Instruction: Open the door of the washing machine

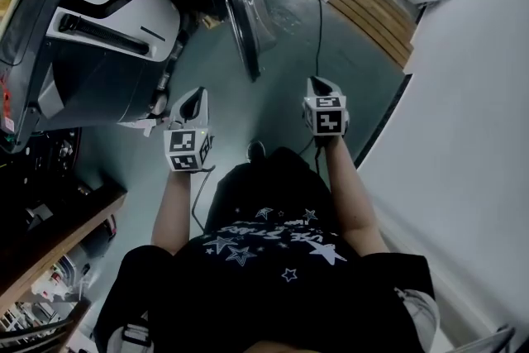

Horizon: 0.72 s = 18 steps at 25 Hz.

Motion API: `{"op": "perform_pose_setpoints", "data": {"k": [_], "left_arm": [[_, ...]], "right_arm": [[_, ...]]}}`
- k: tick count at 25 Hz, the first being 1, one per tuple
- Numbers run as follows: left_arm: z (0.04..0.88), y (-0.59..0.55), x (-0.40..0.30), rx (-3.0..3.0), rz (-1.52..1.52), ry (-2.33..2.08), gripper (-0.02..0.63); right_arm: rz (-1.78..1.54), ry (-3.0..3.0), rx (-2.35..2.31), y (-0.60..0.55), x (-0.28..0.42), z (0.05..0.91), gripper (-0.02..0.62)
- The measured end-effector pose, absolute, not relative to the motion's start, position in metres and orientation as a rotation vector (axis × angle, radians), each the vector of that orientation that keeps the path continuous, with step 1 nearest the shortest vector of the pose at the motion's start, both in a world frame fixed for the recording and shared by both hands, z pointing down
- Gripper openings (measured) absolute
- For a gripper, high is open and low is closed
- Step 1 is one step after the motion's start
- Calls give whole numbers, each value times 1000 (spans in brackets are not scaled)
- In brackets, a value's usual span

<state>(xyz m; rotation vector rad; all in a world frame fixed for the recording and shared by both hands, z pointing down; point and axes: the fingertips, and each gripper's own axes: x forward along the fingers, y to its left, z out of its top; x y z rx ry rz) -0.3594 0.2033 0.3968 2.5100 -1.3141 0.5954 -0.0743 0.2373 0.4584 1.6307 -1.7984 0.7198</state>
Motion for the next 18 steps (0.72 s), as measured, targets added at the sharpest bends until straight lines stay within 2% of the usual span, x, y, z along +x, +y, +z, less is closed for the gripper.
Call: {"op": "perform_pose_setpoints", "data": {"k": [18], "left_arm": [[368, 212, -343, 2578, 590, -1307, 12]], "right_arm": [[696, -1903, 1676, 218, -82, 432, 5]]}}
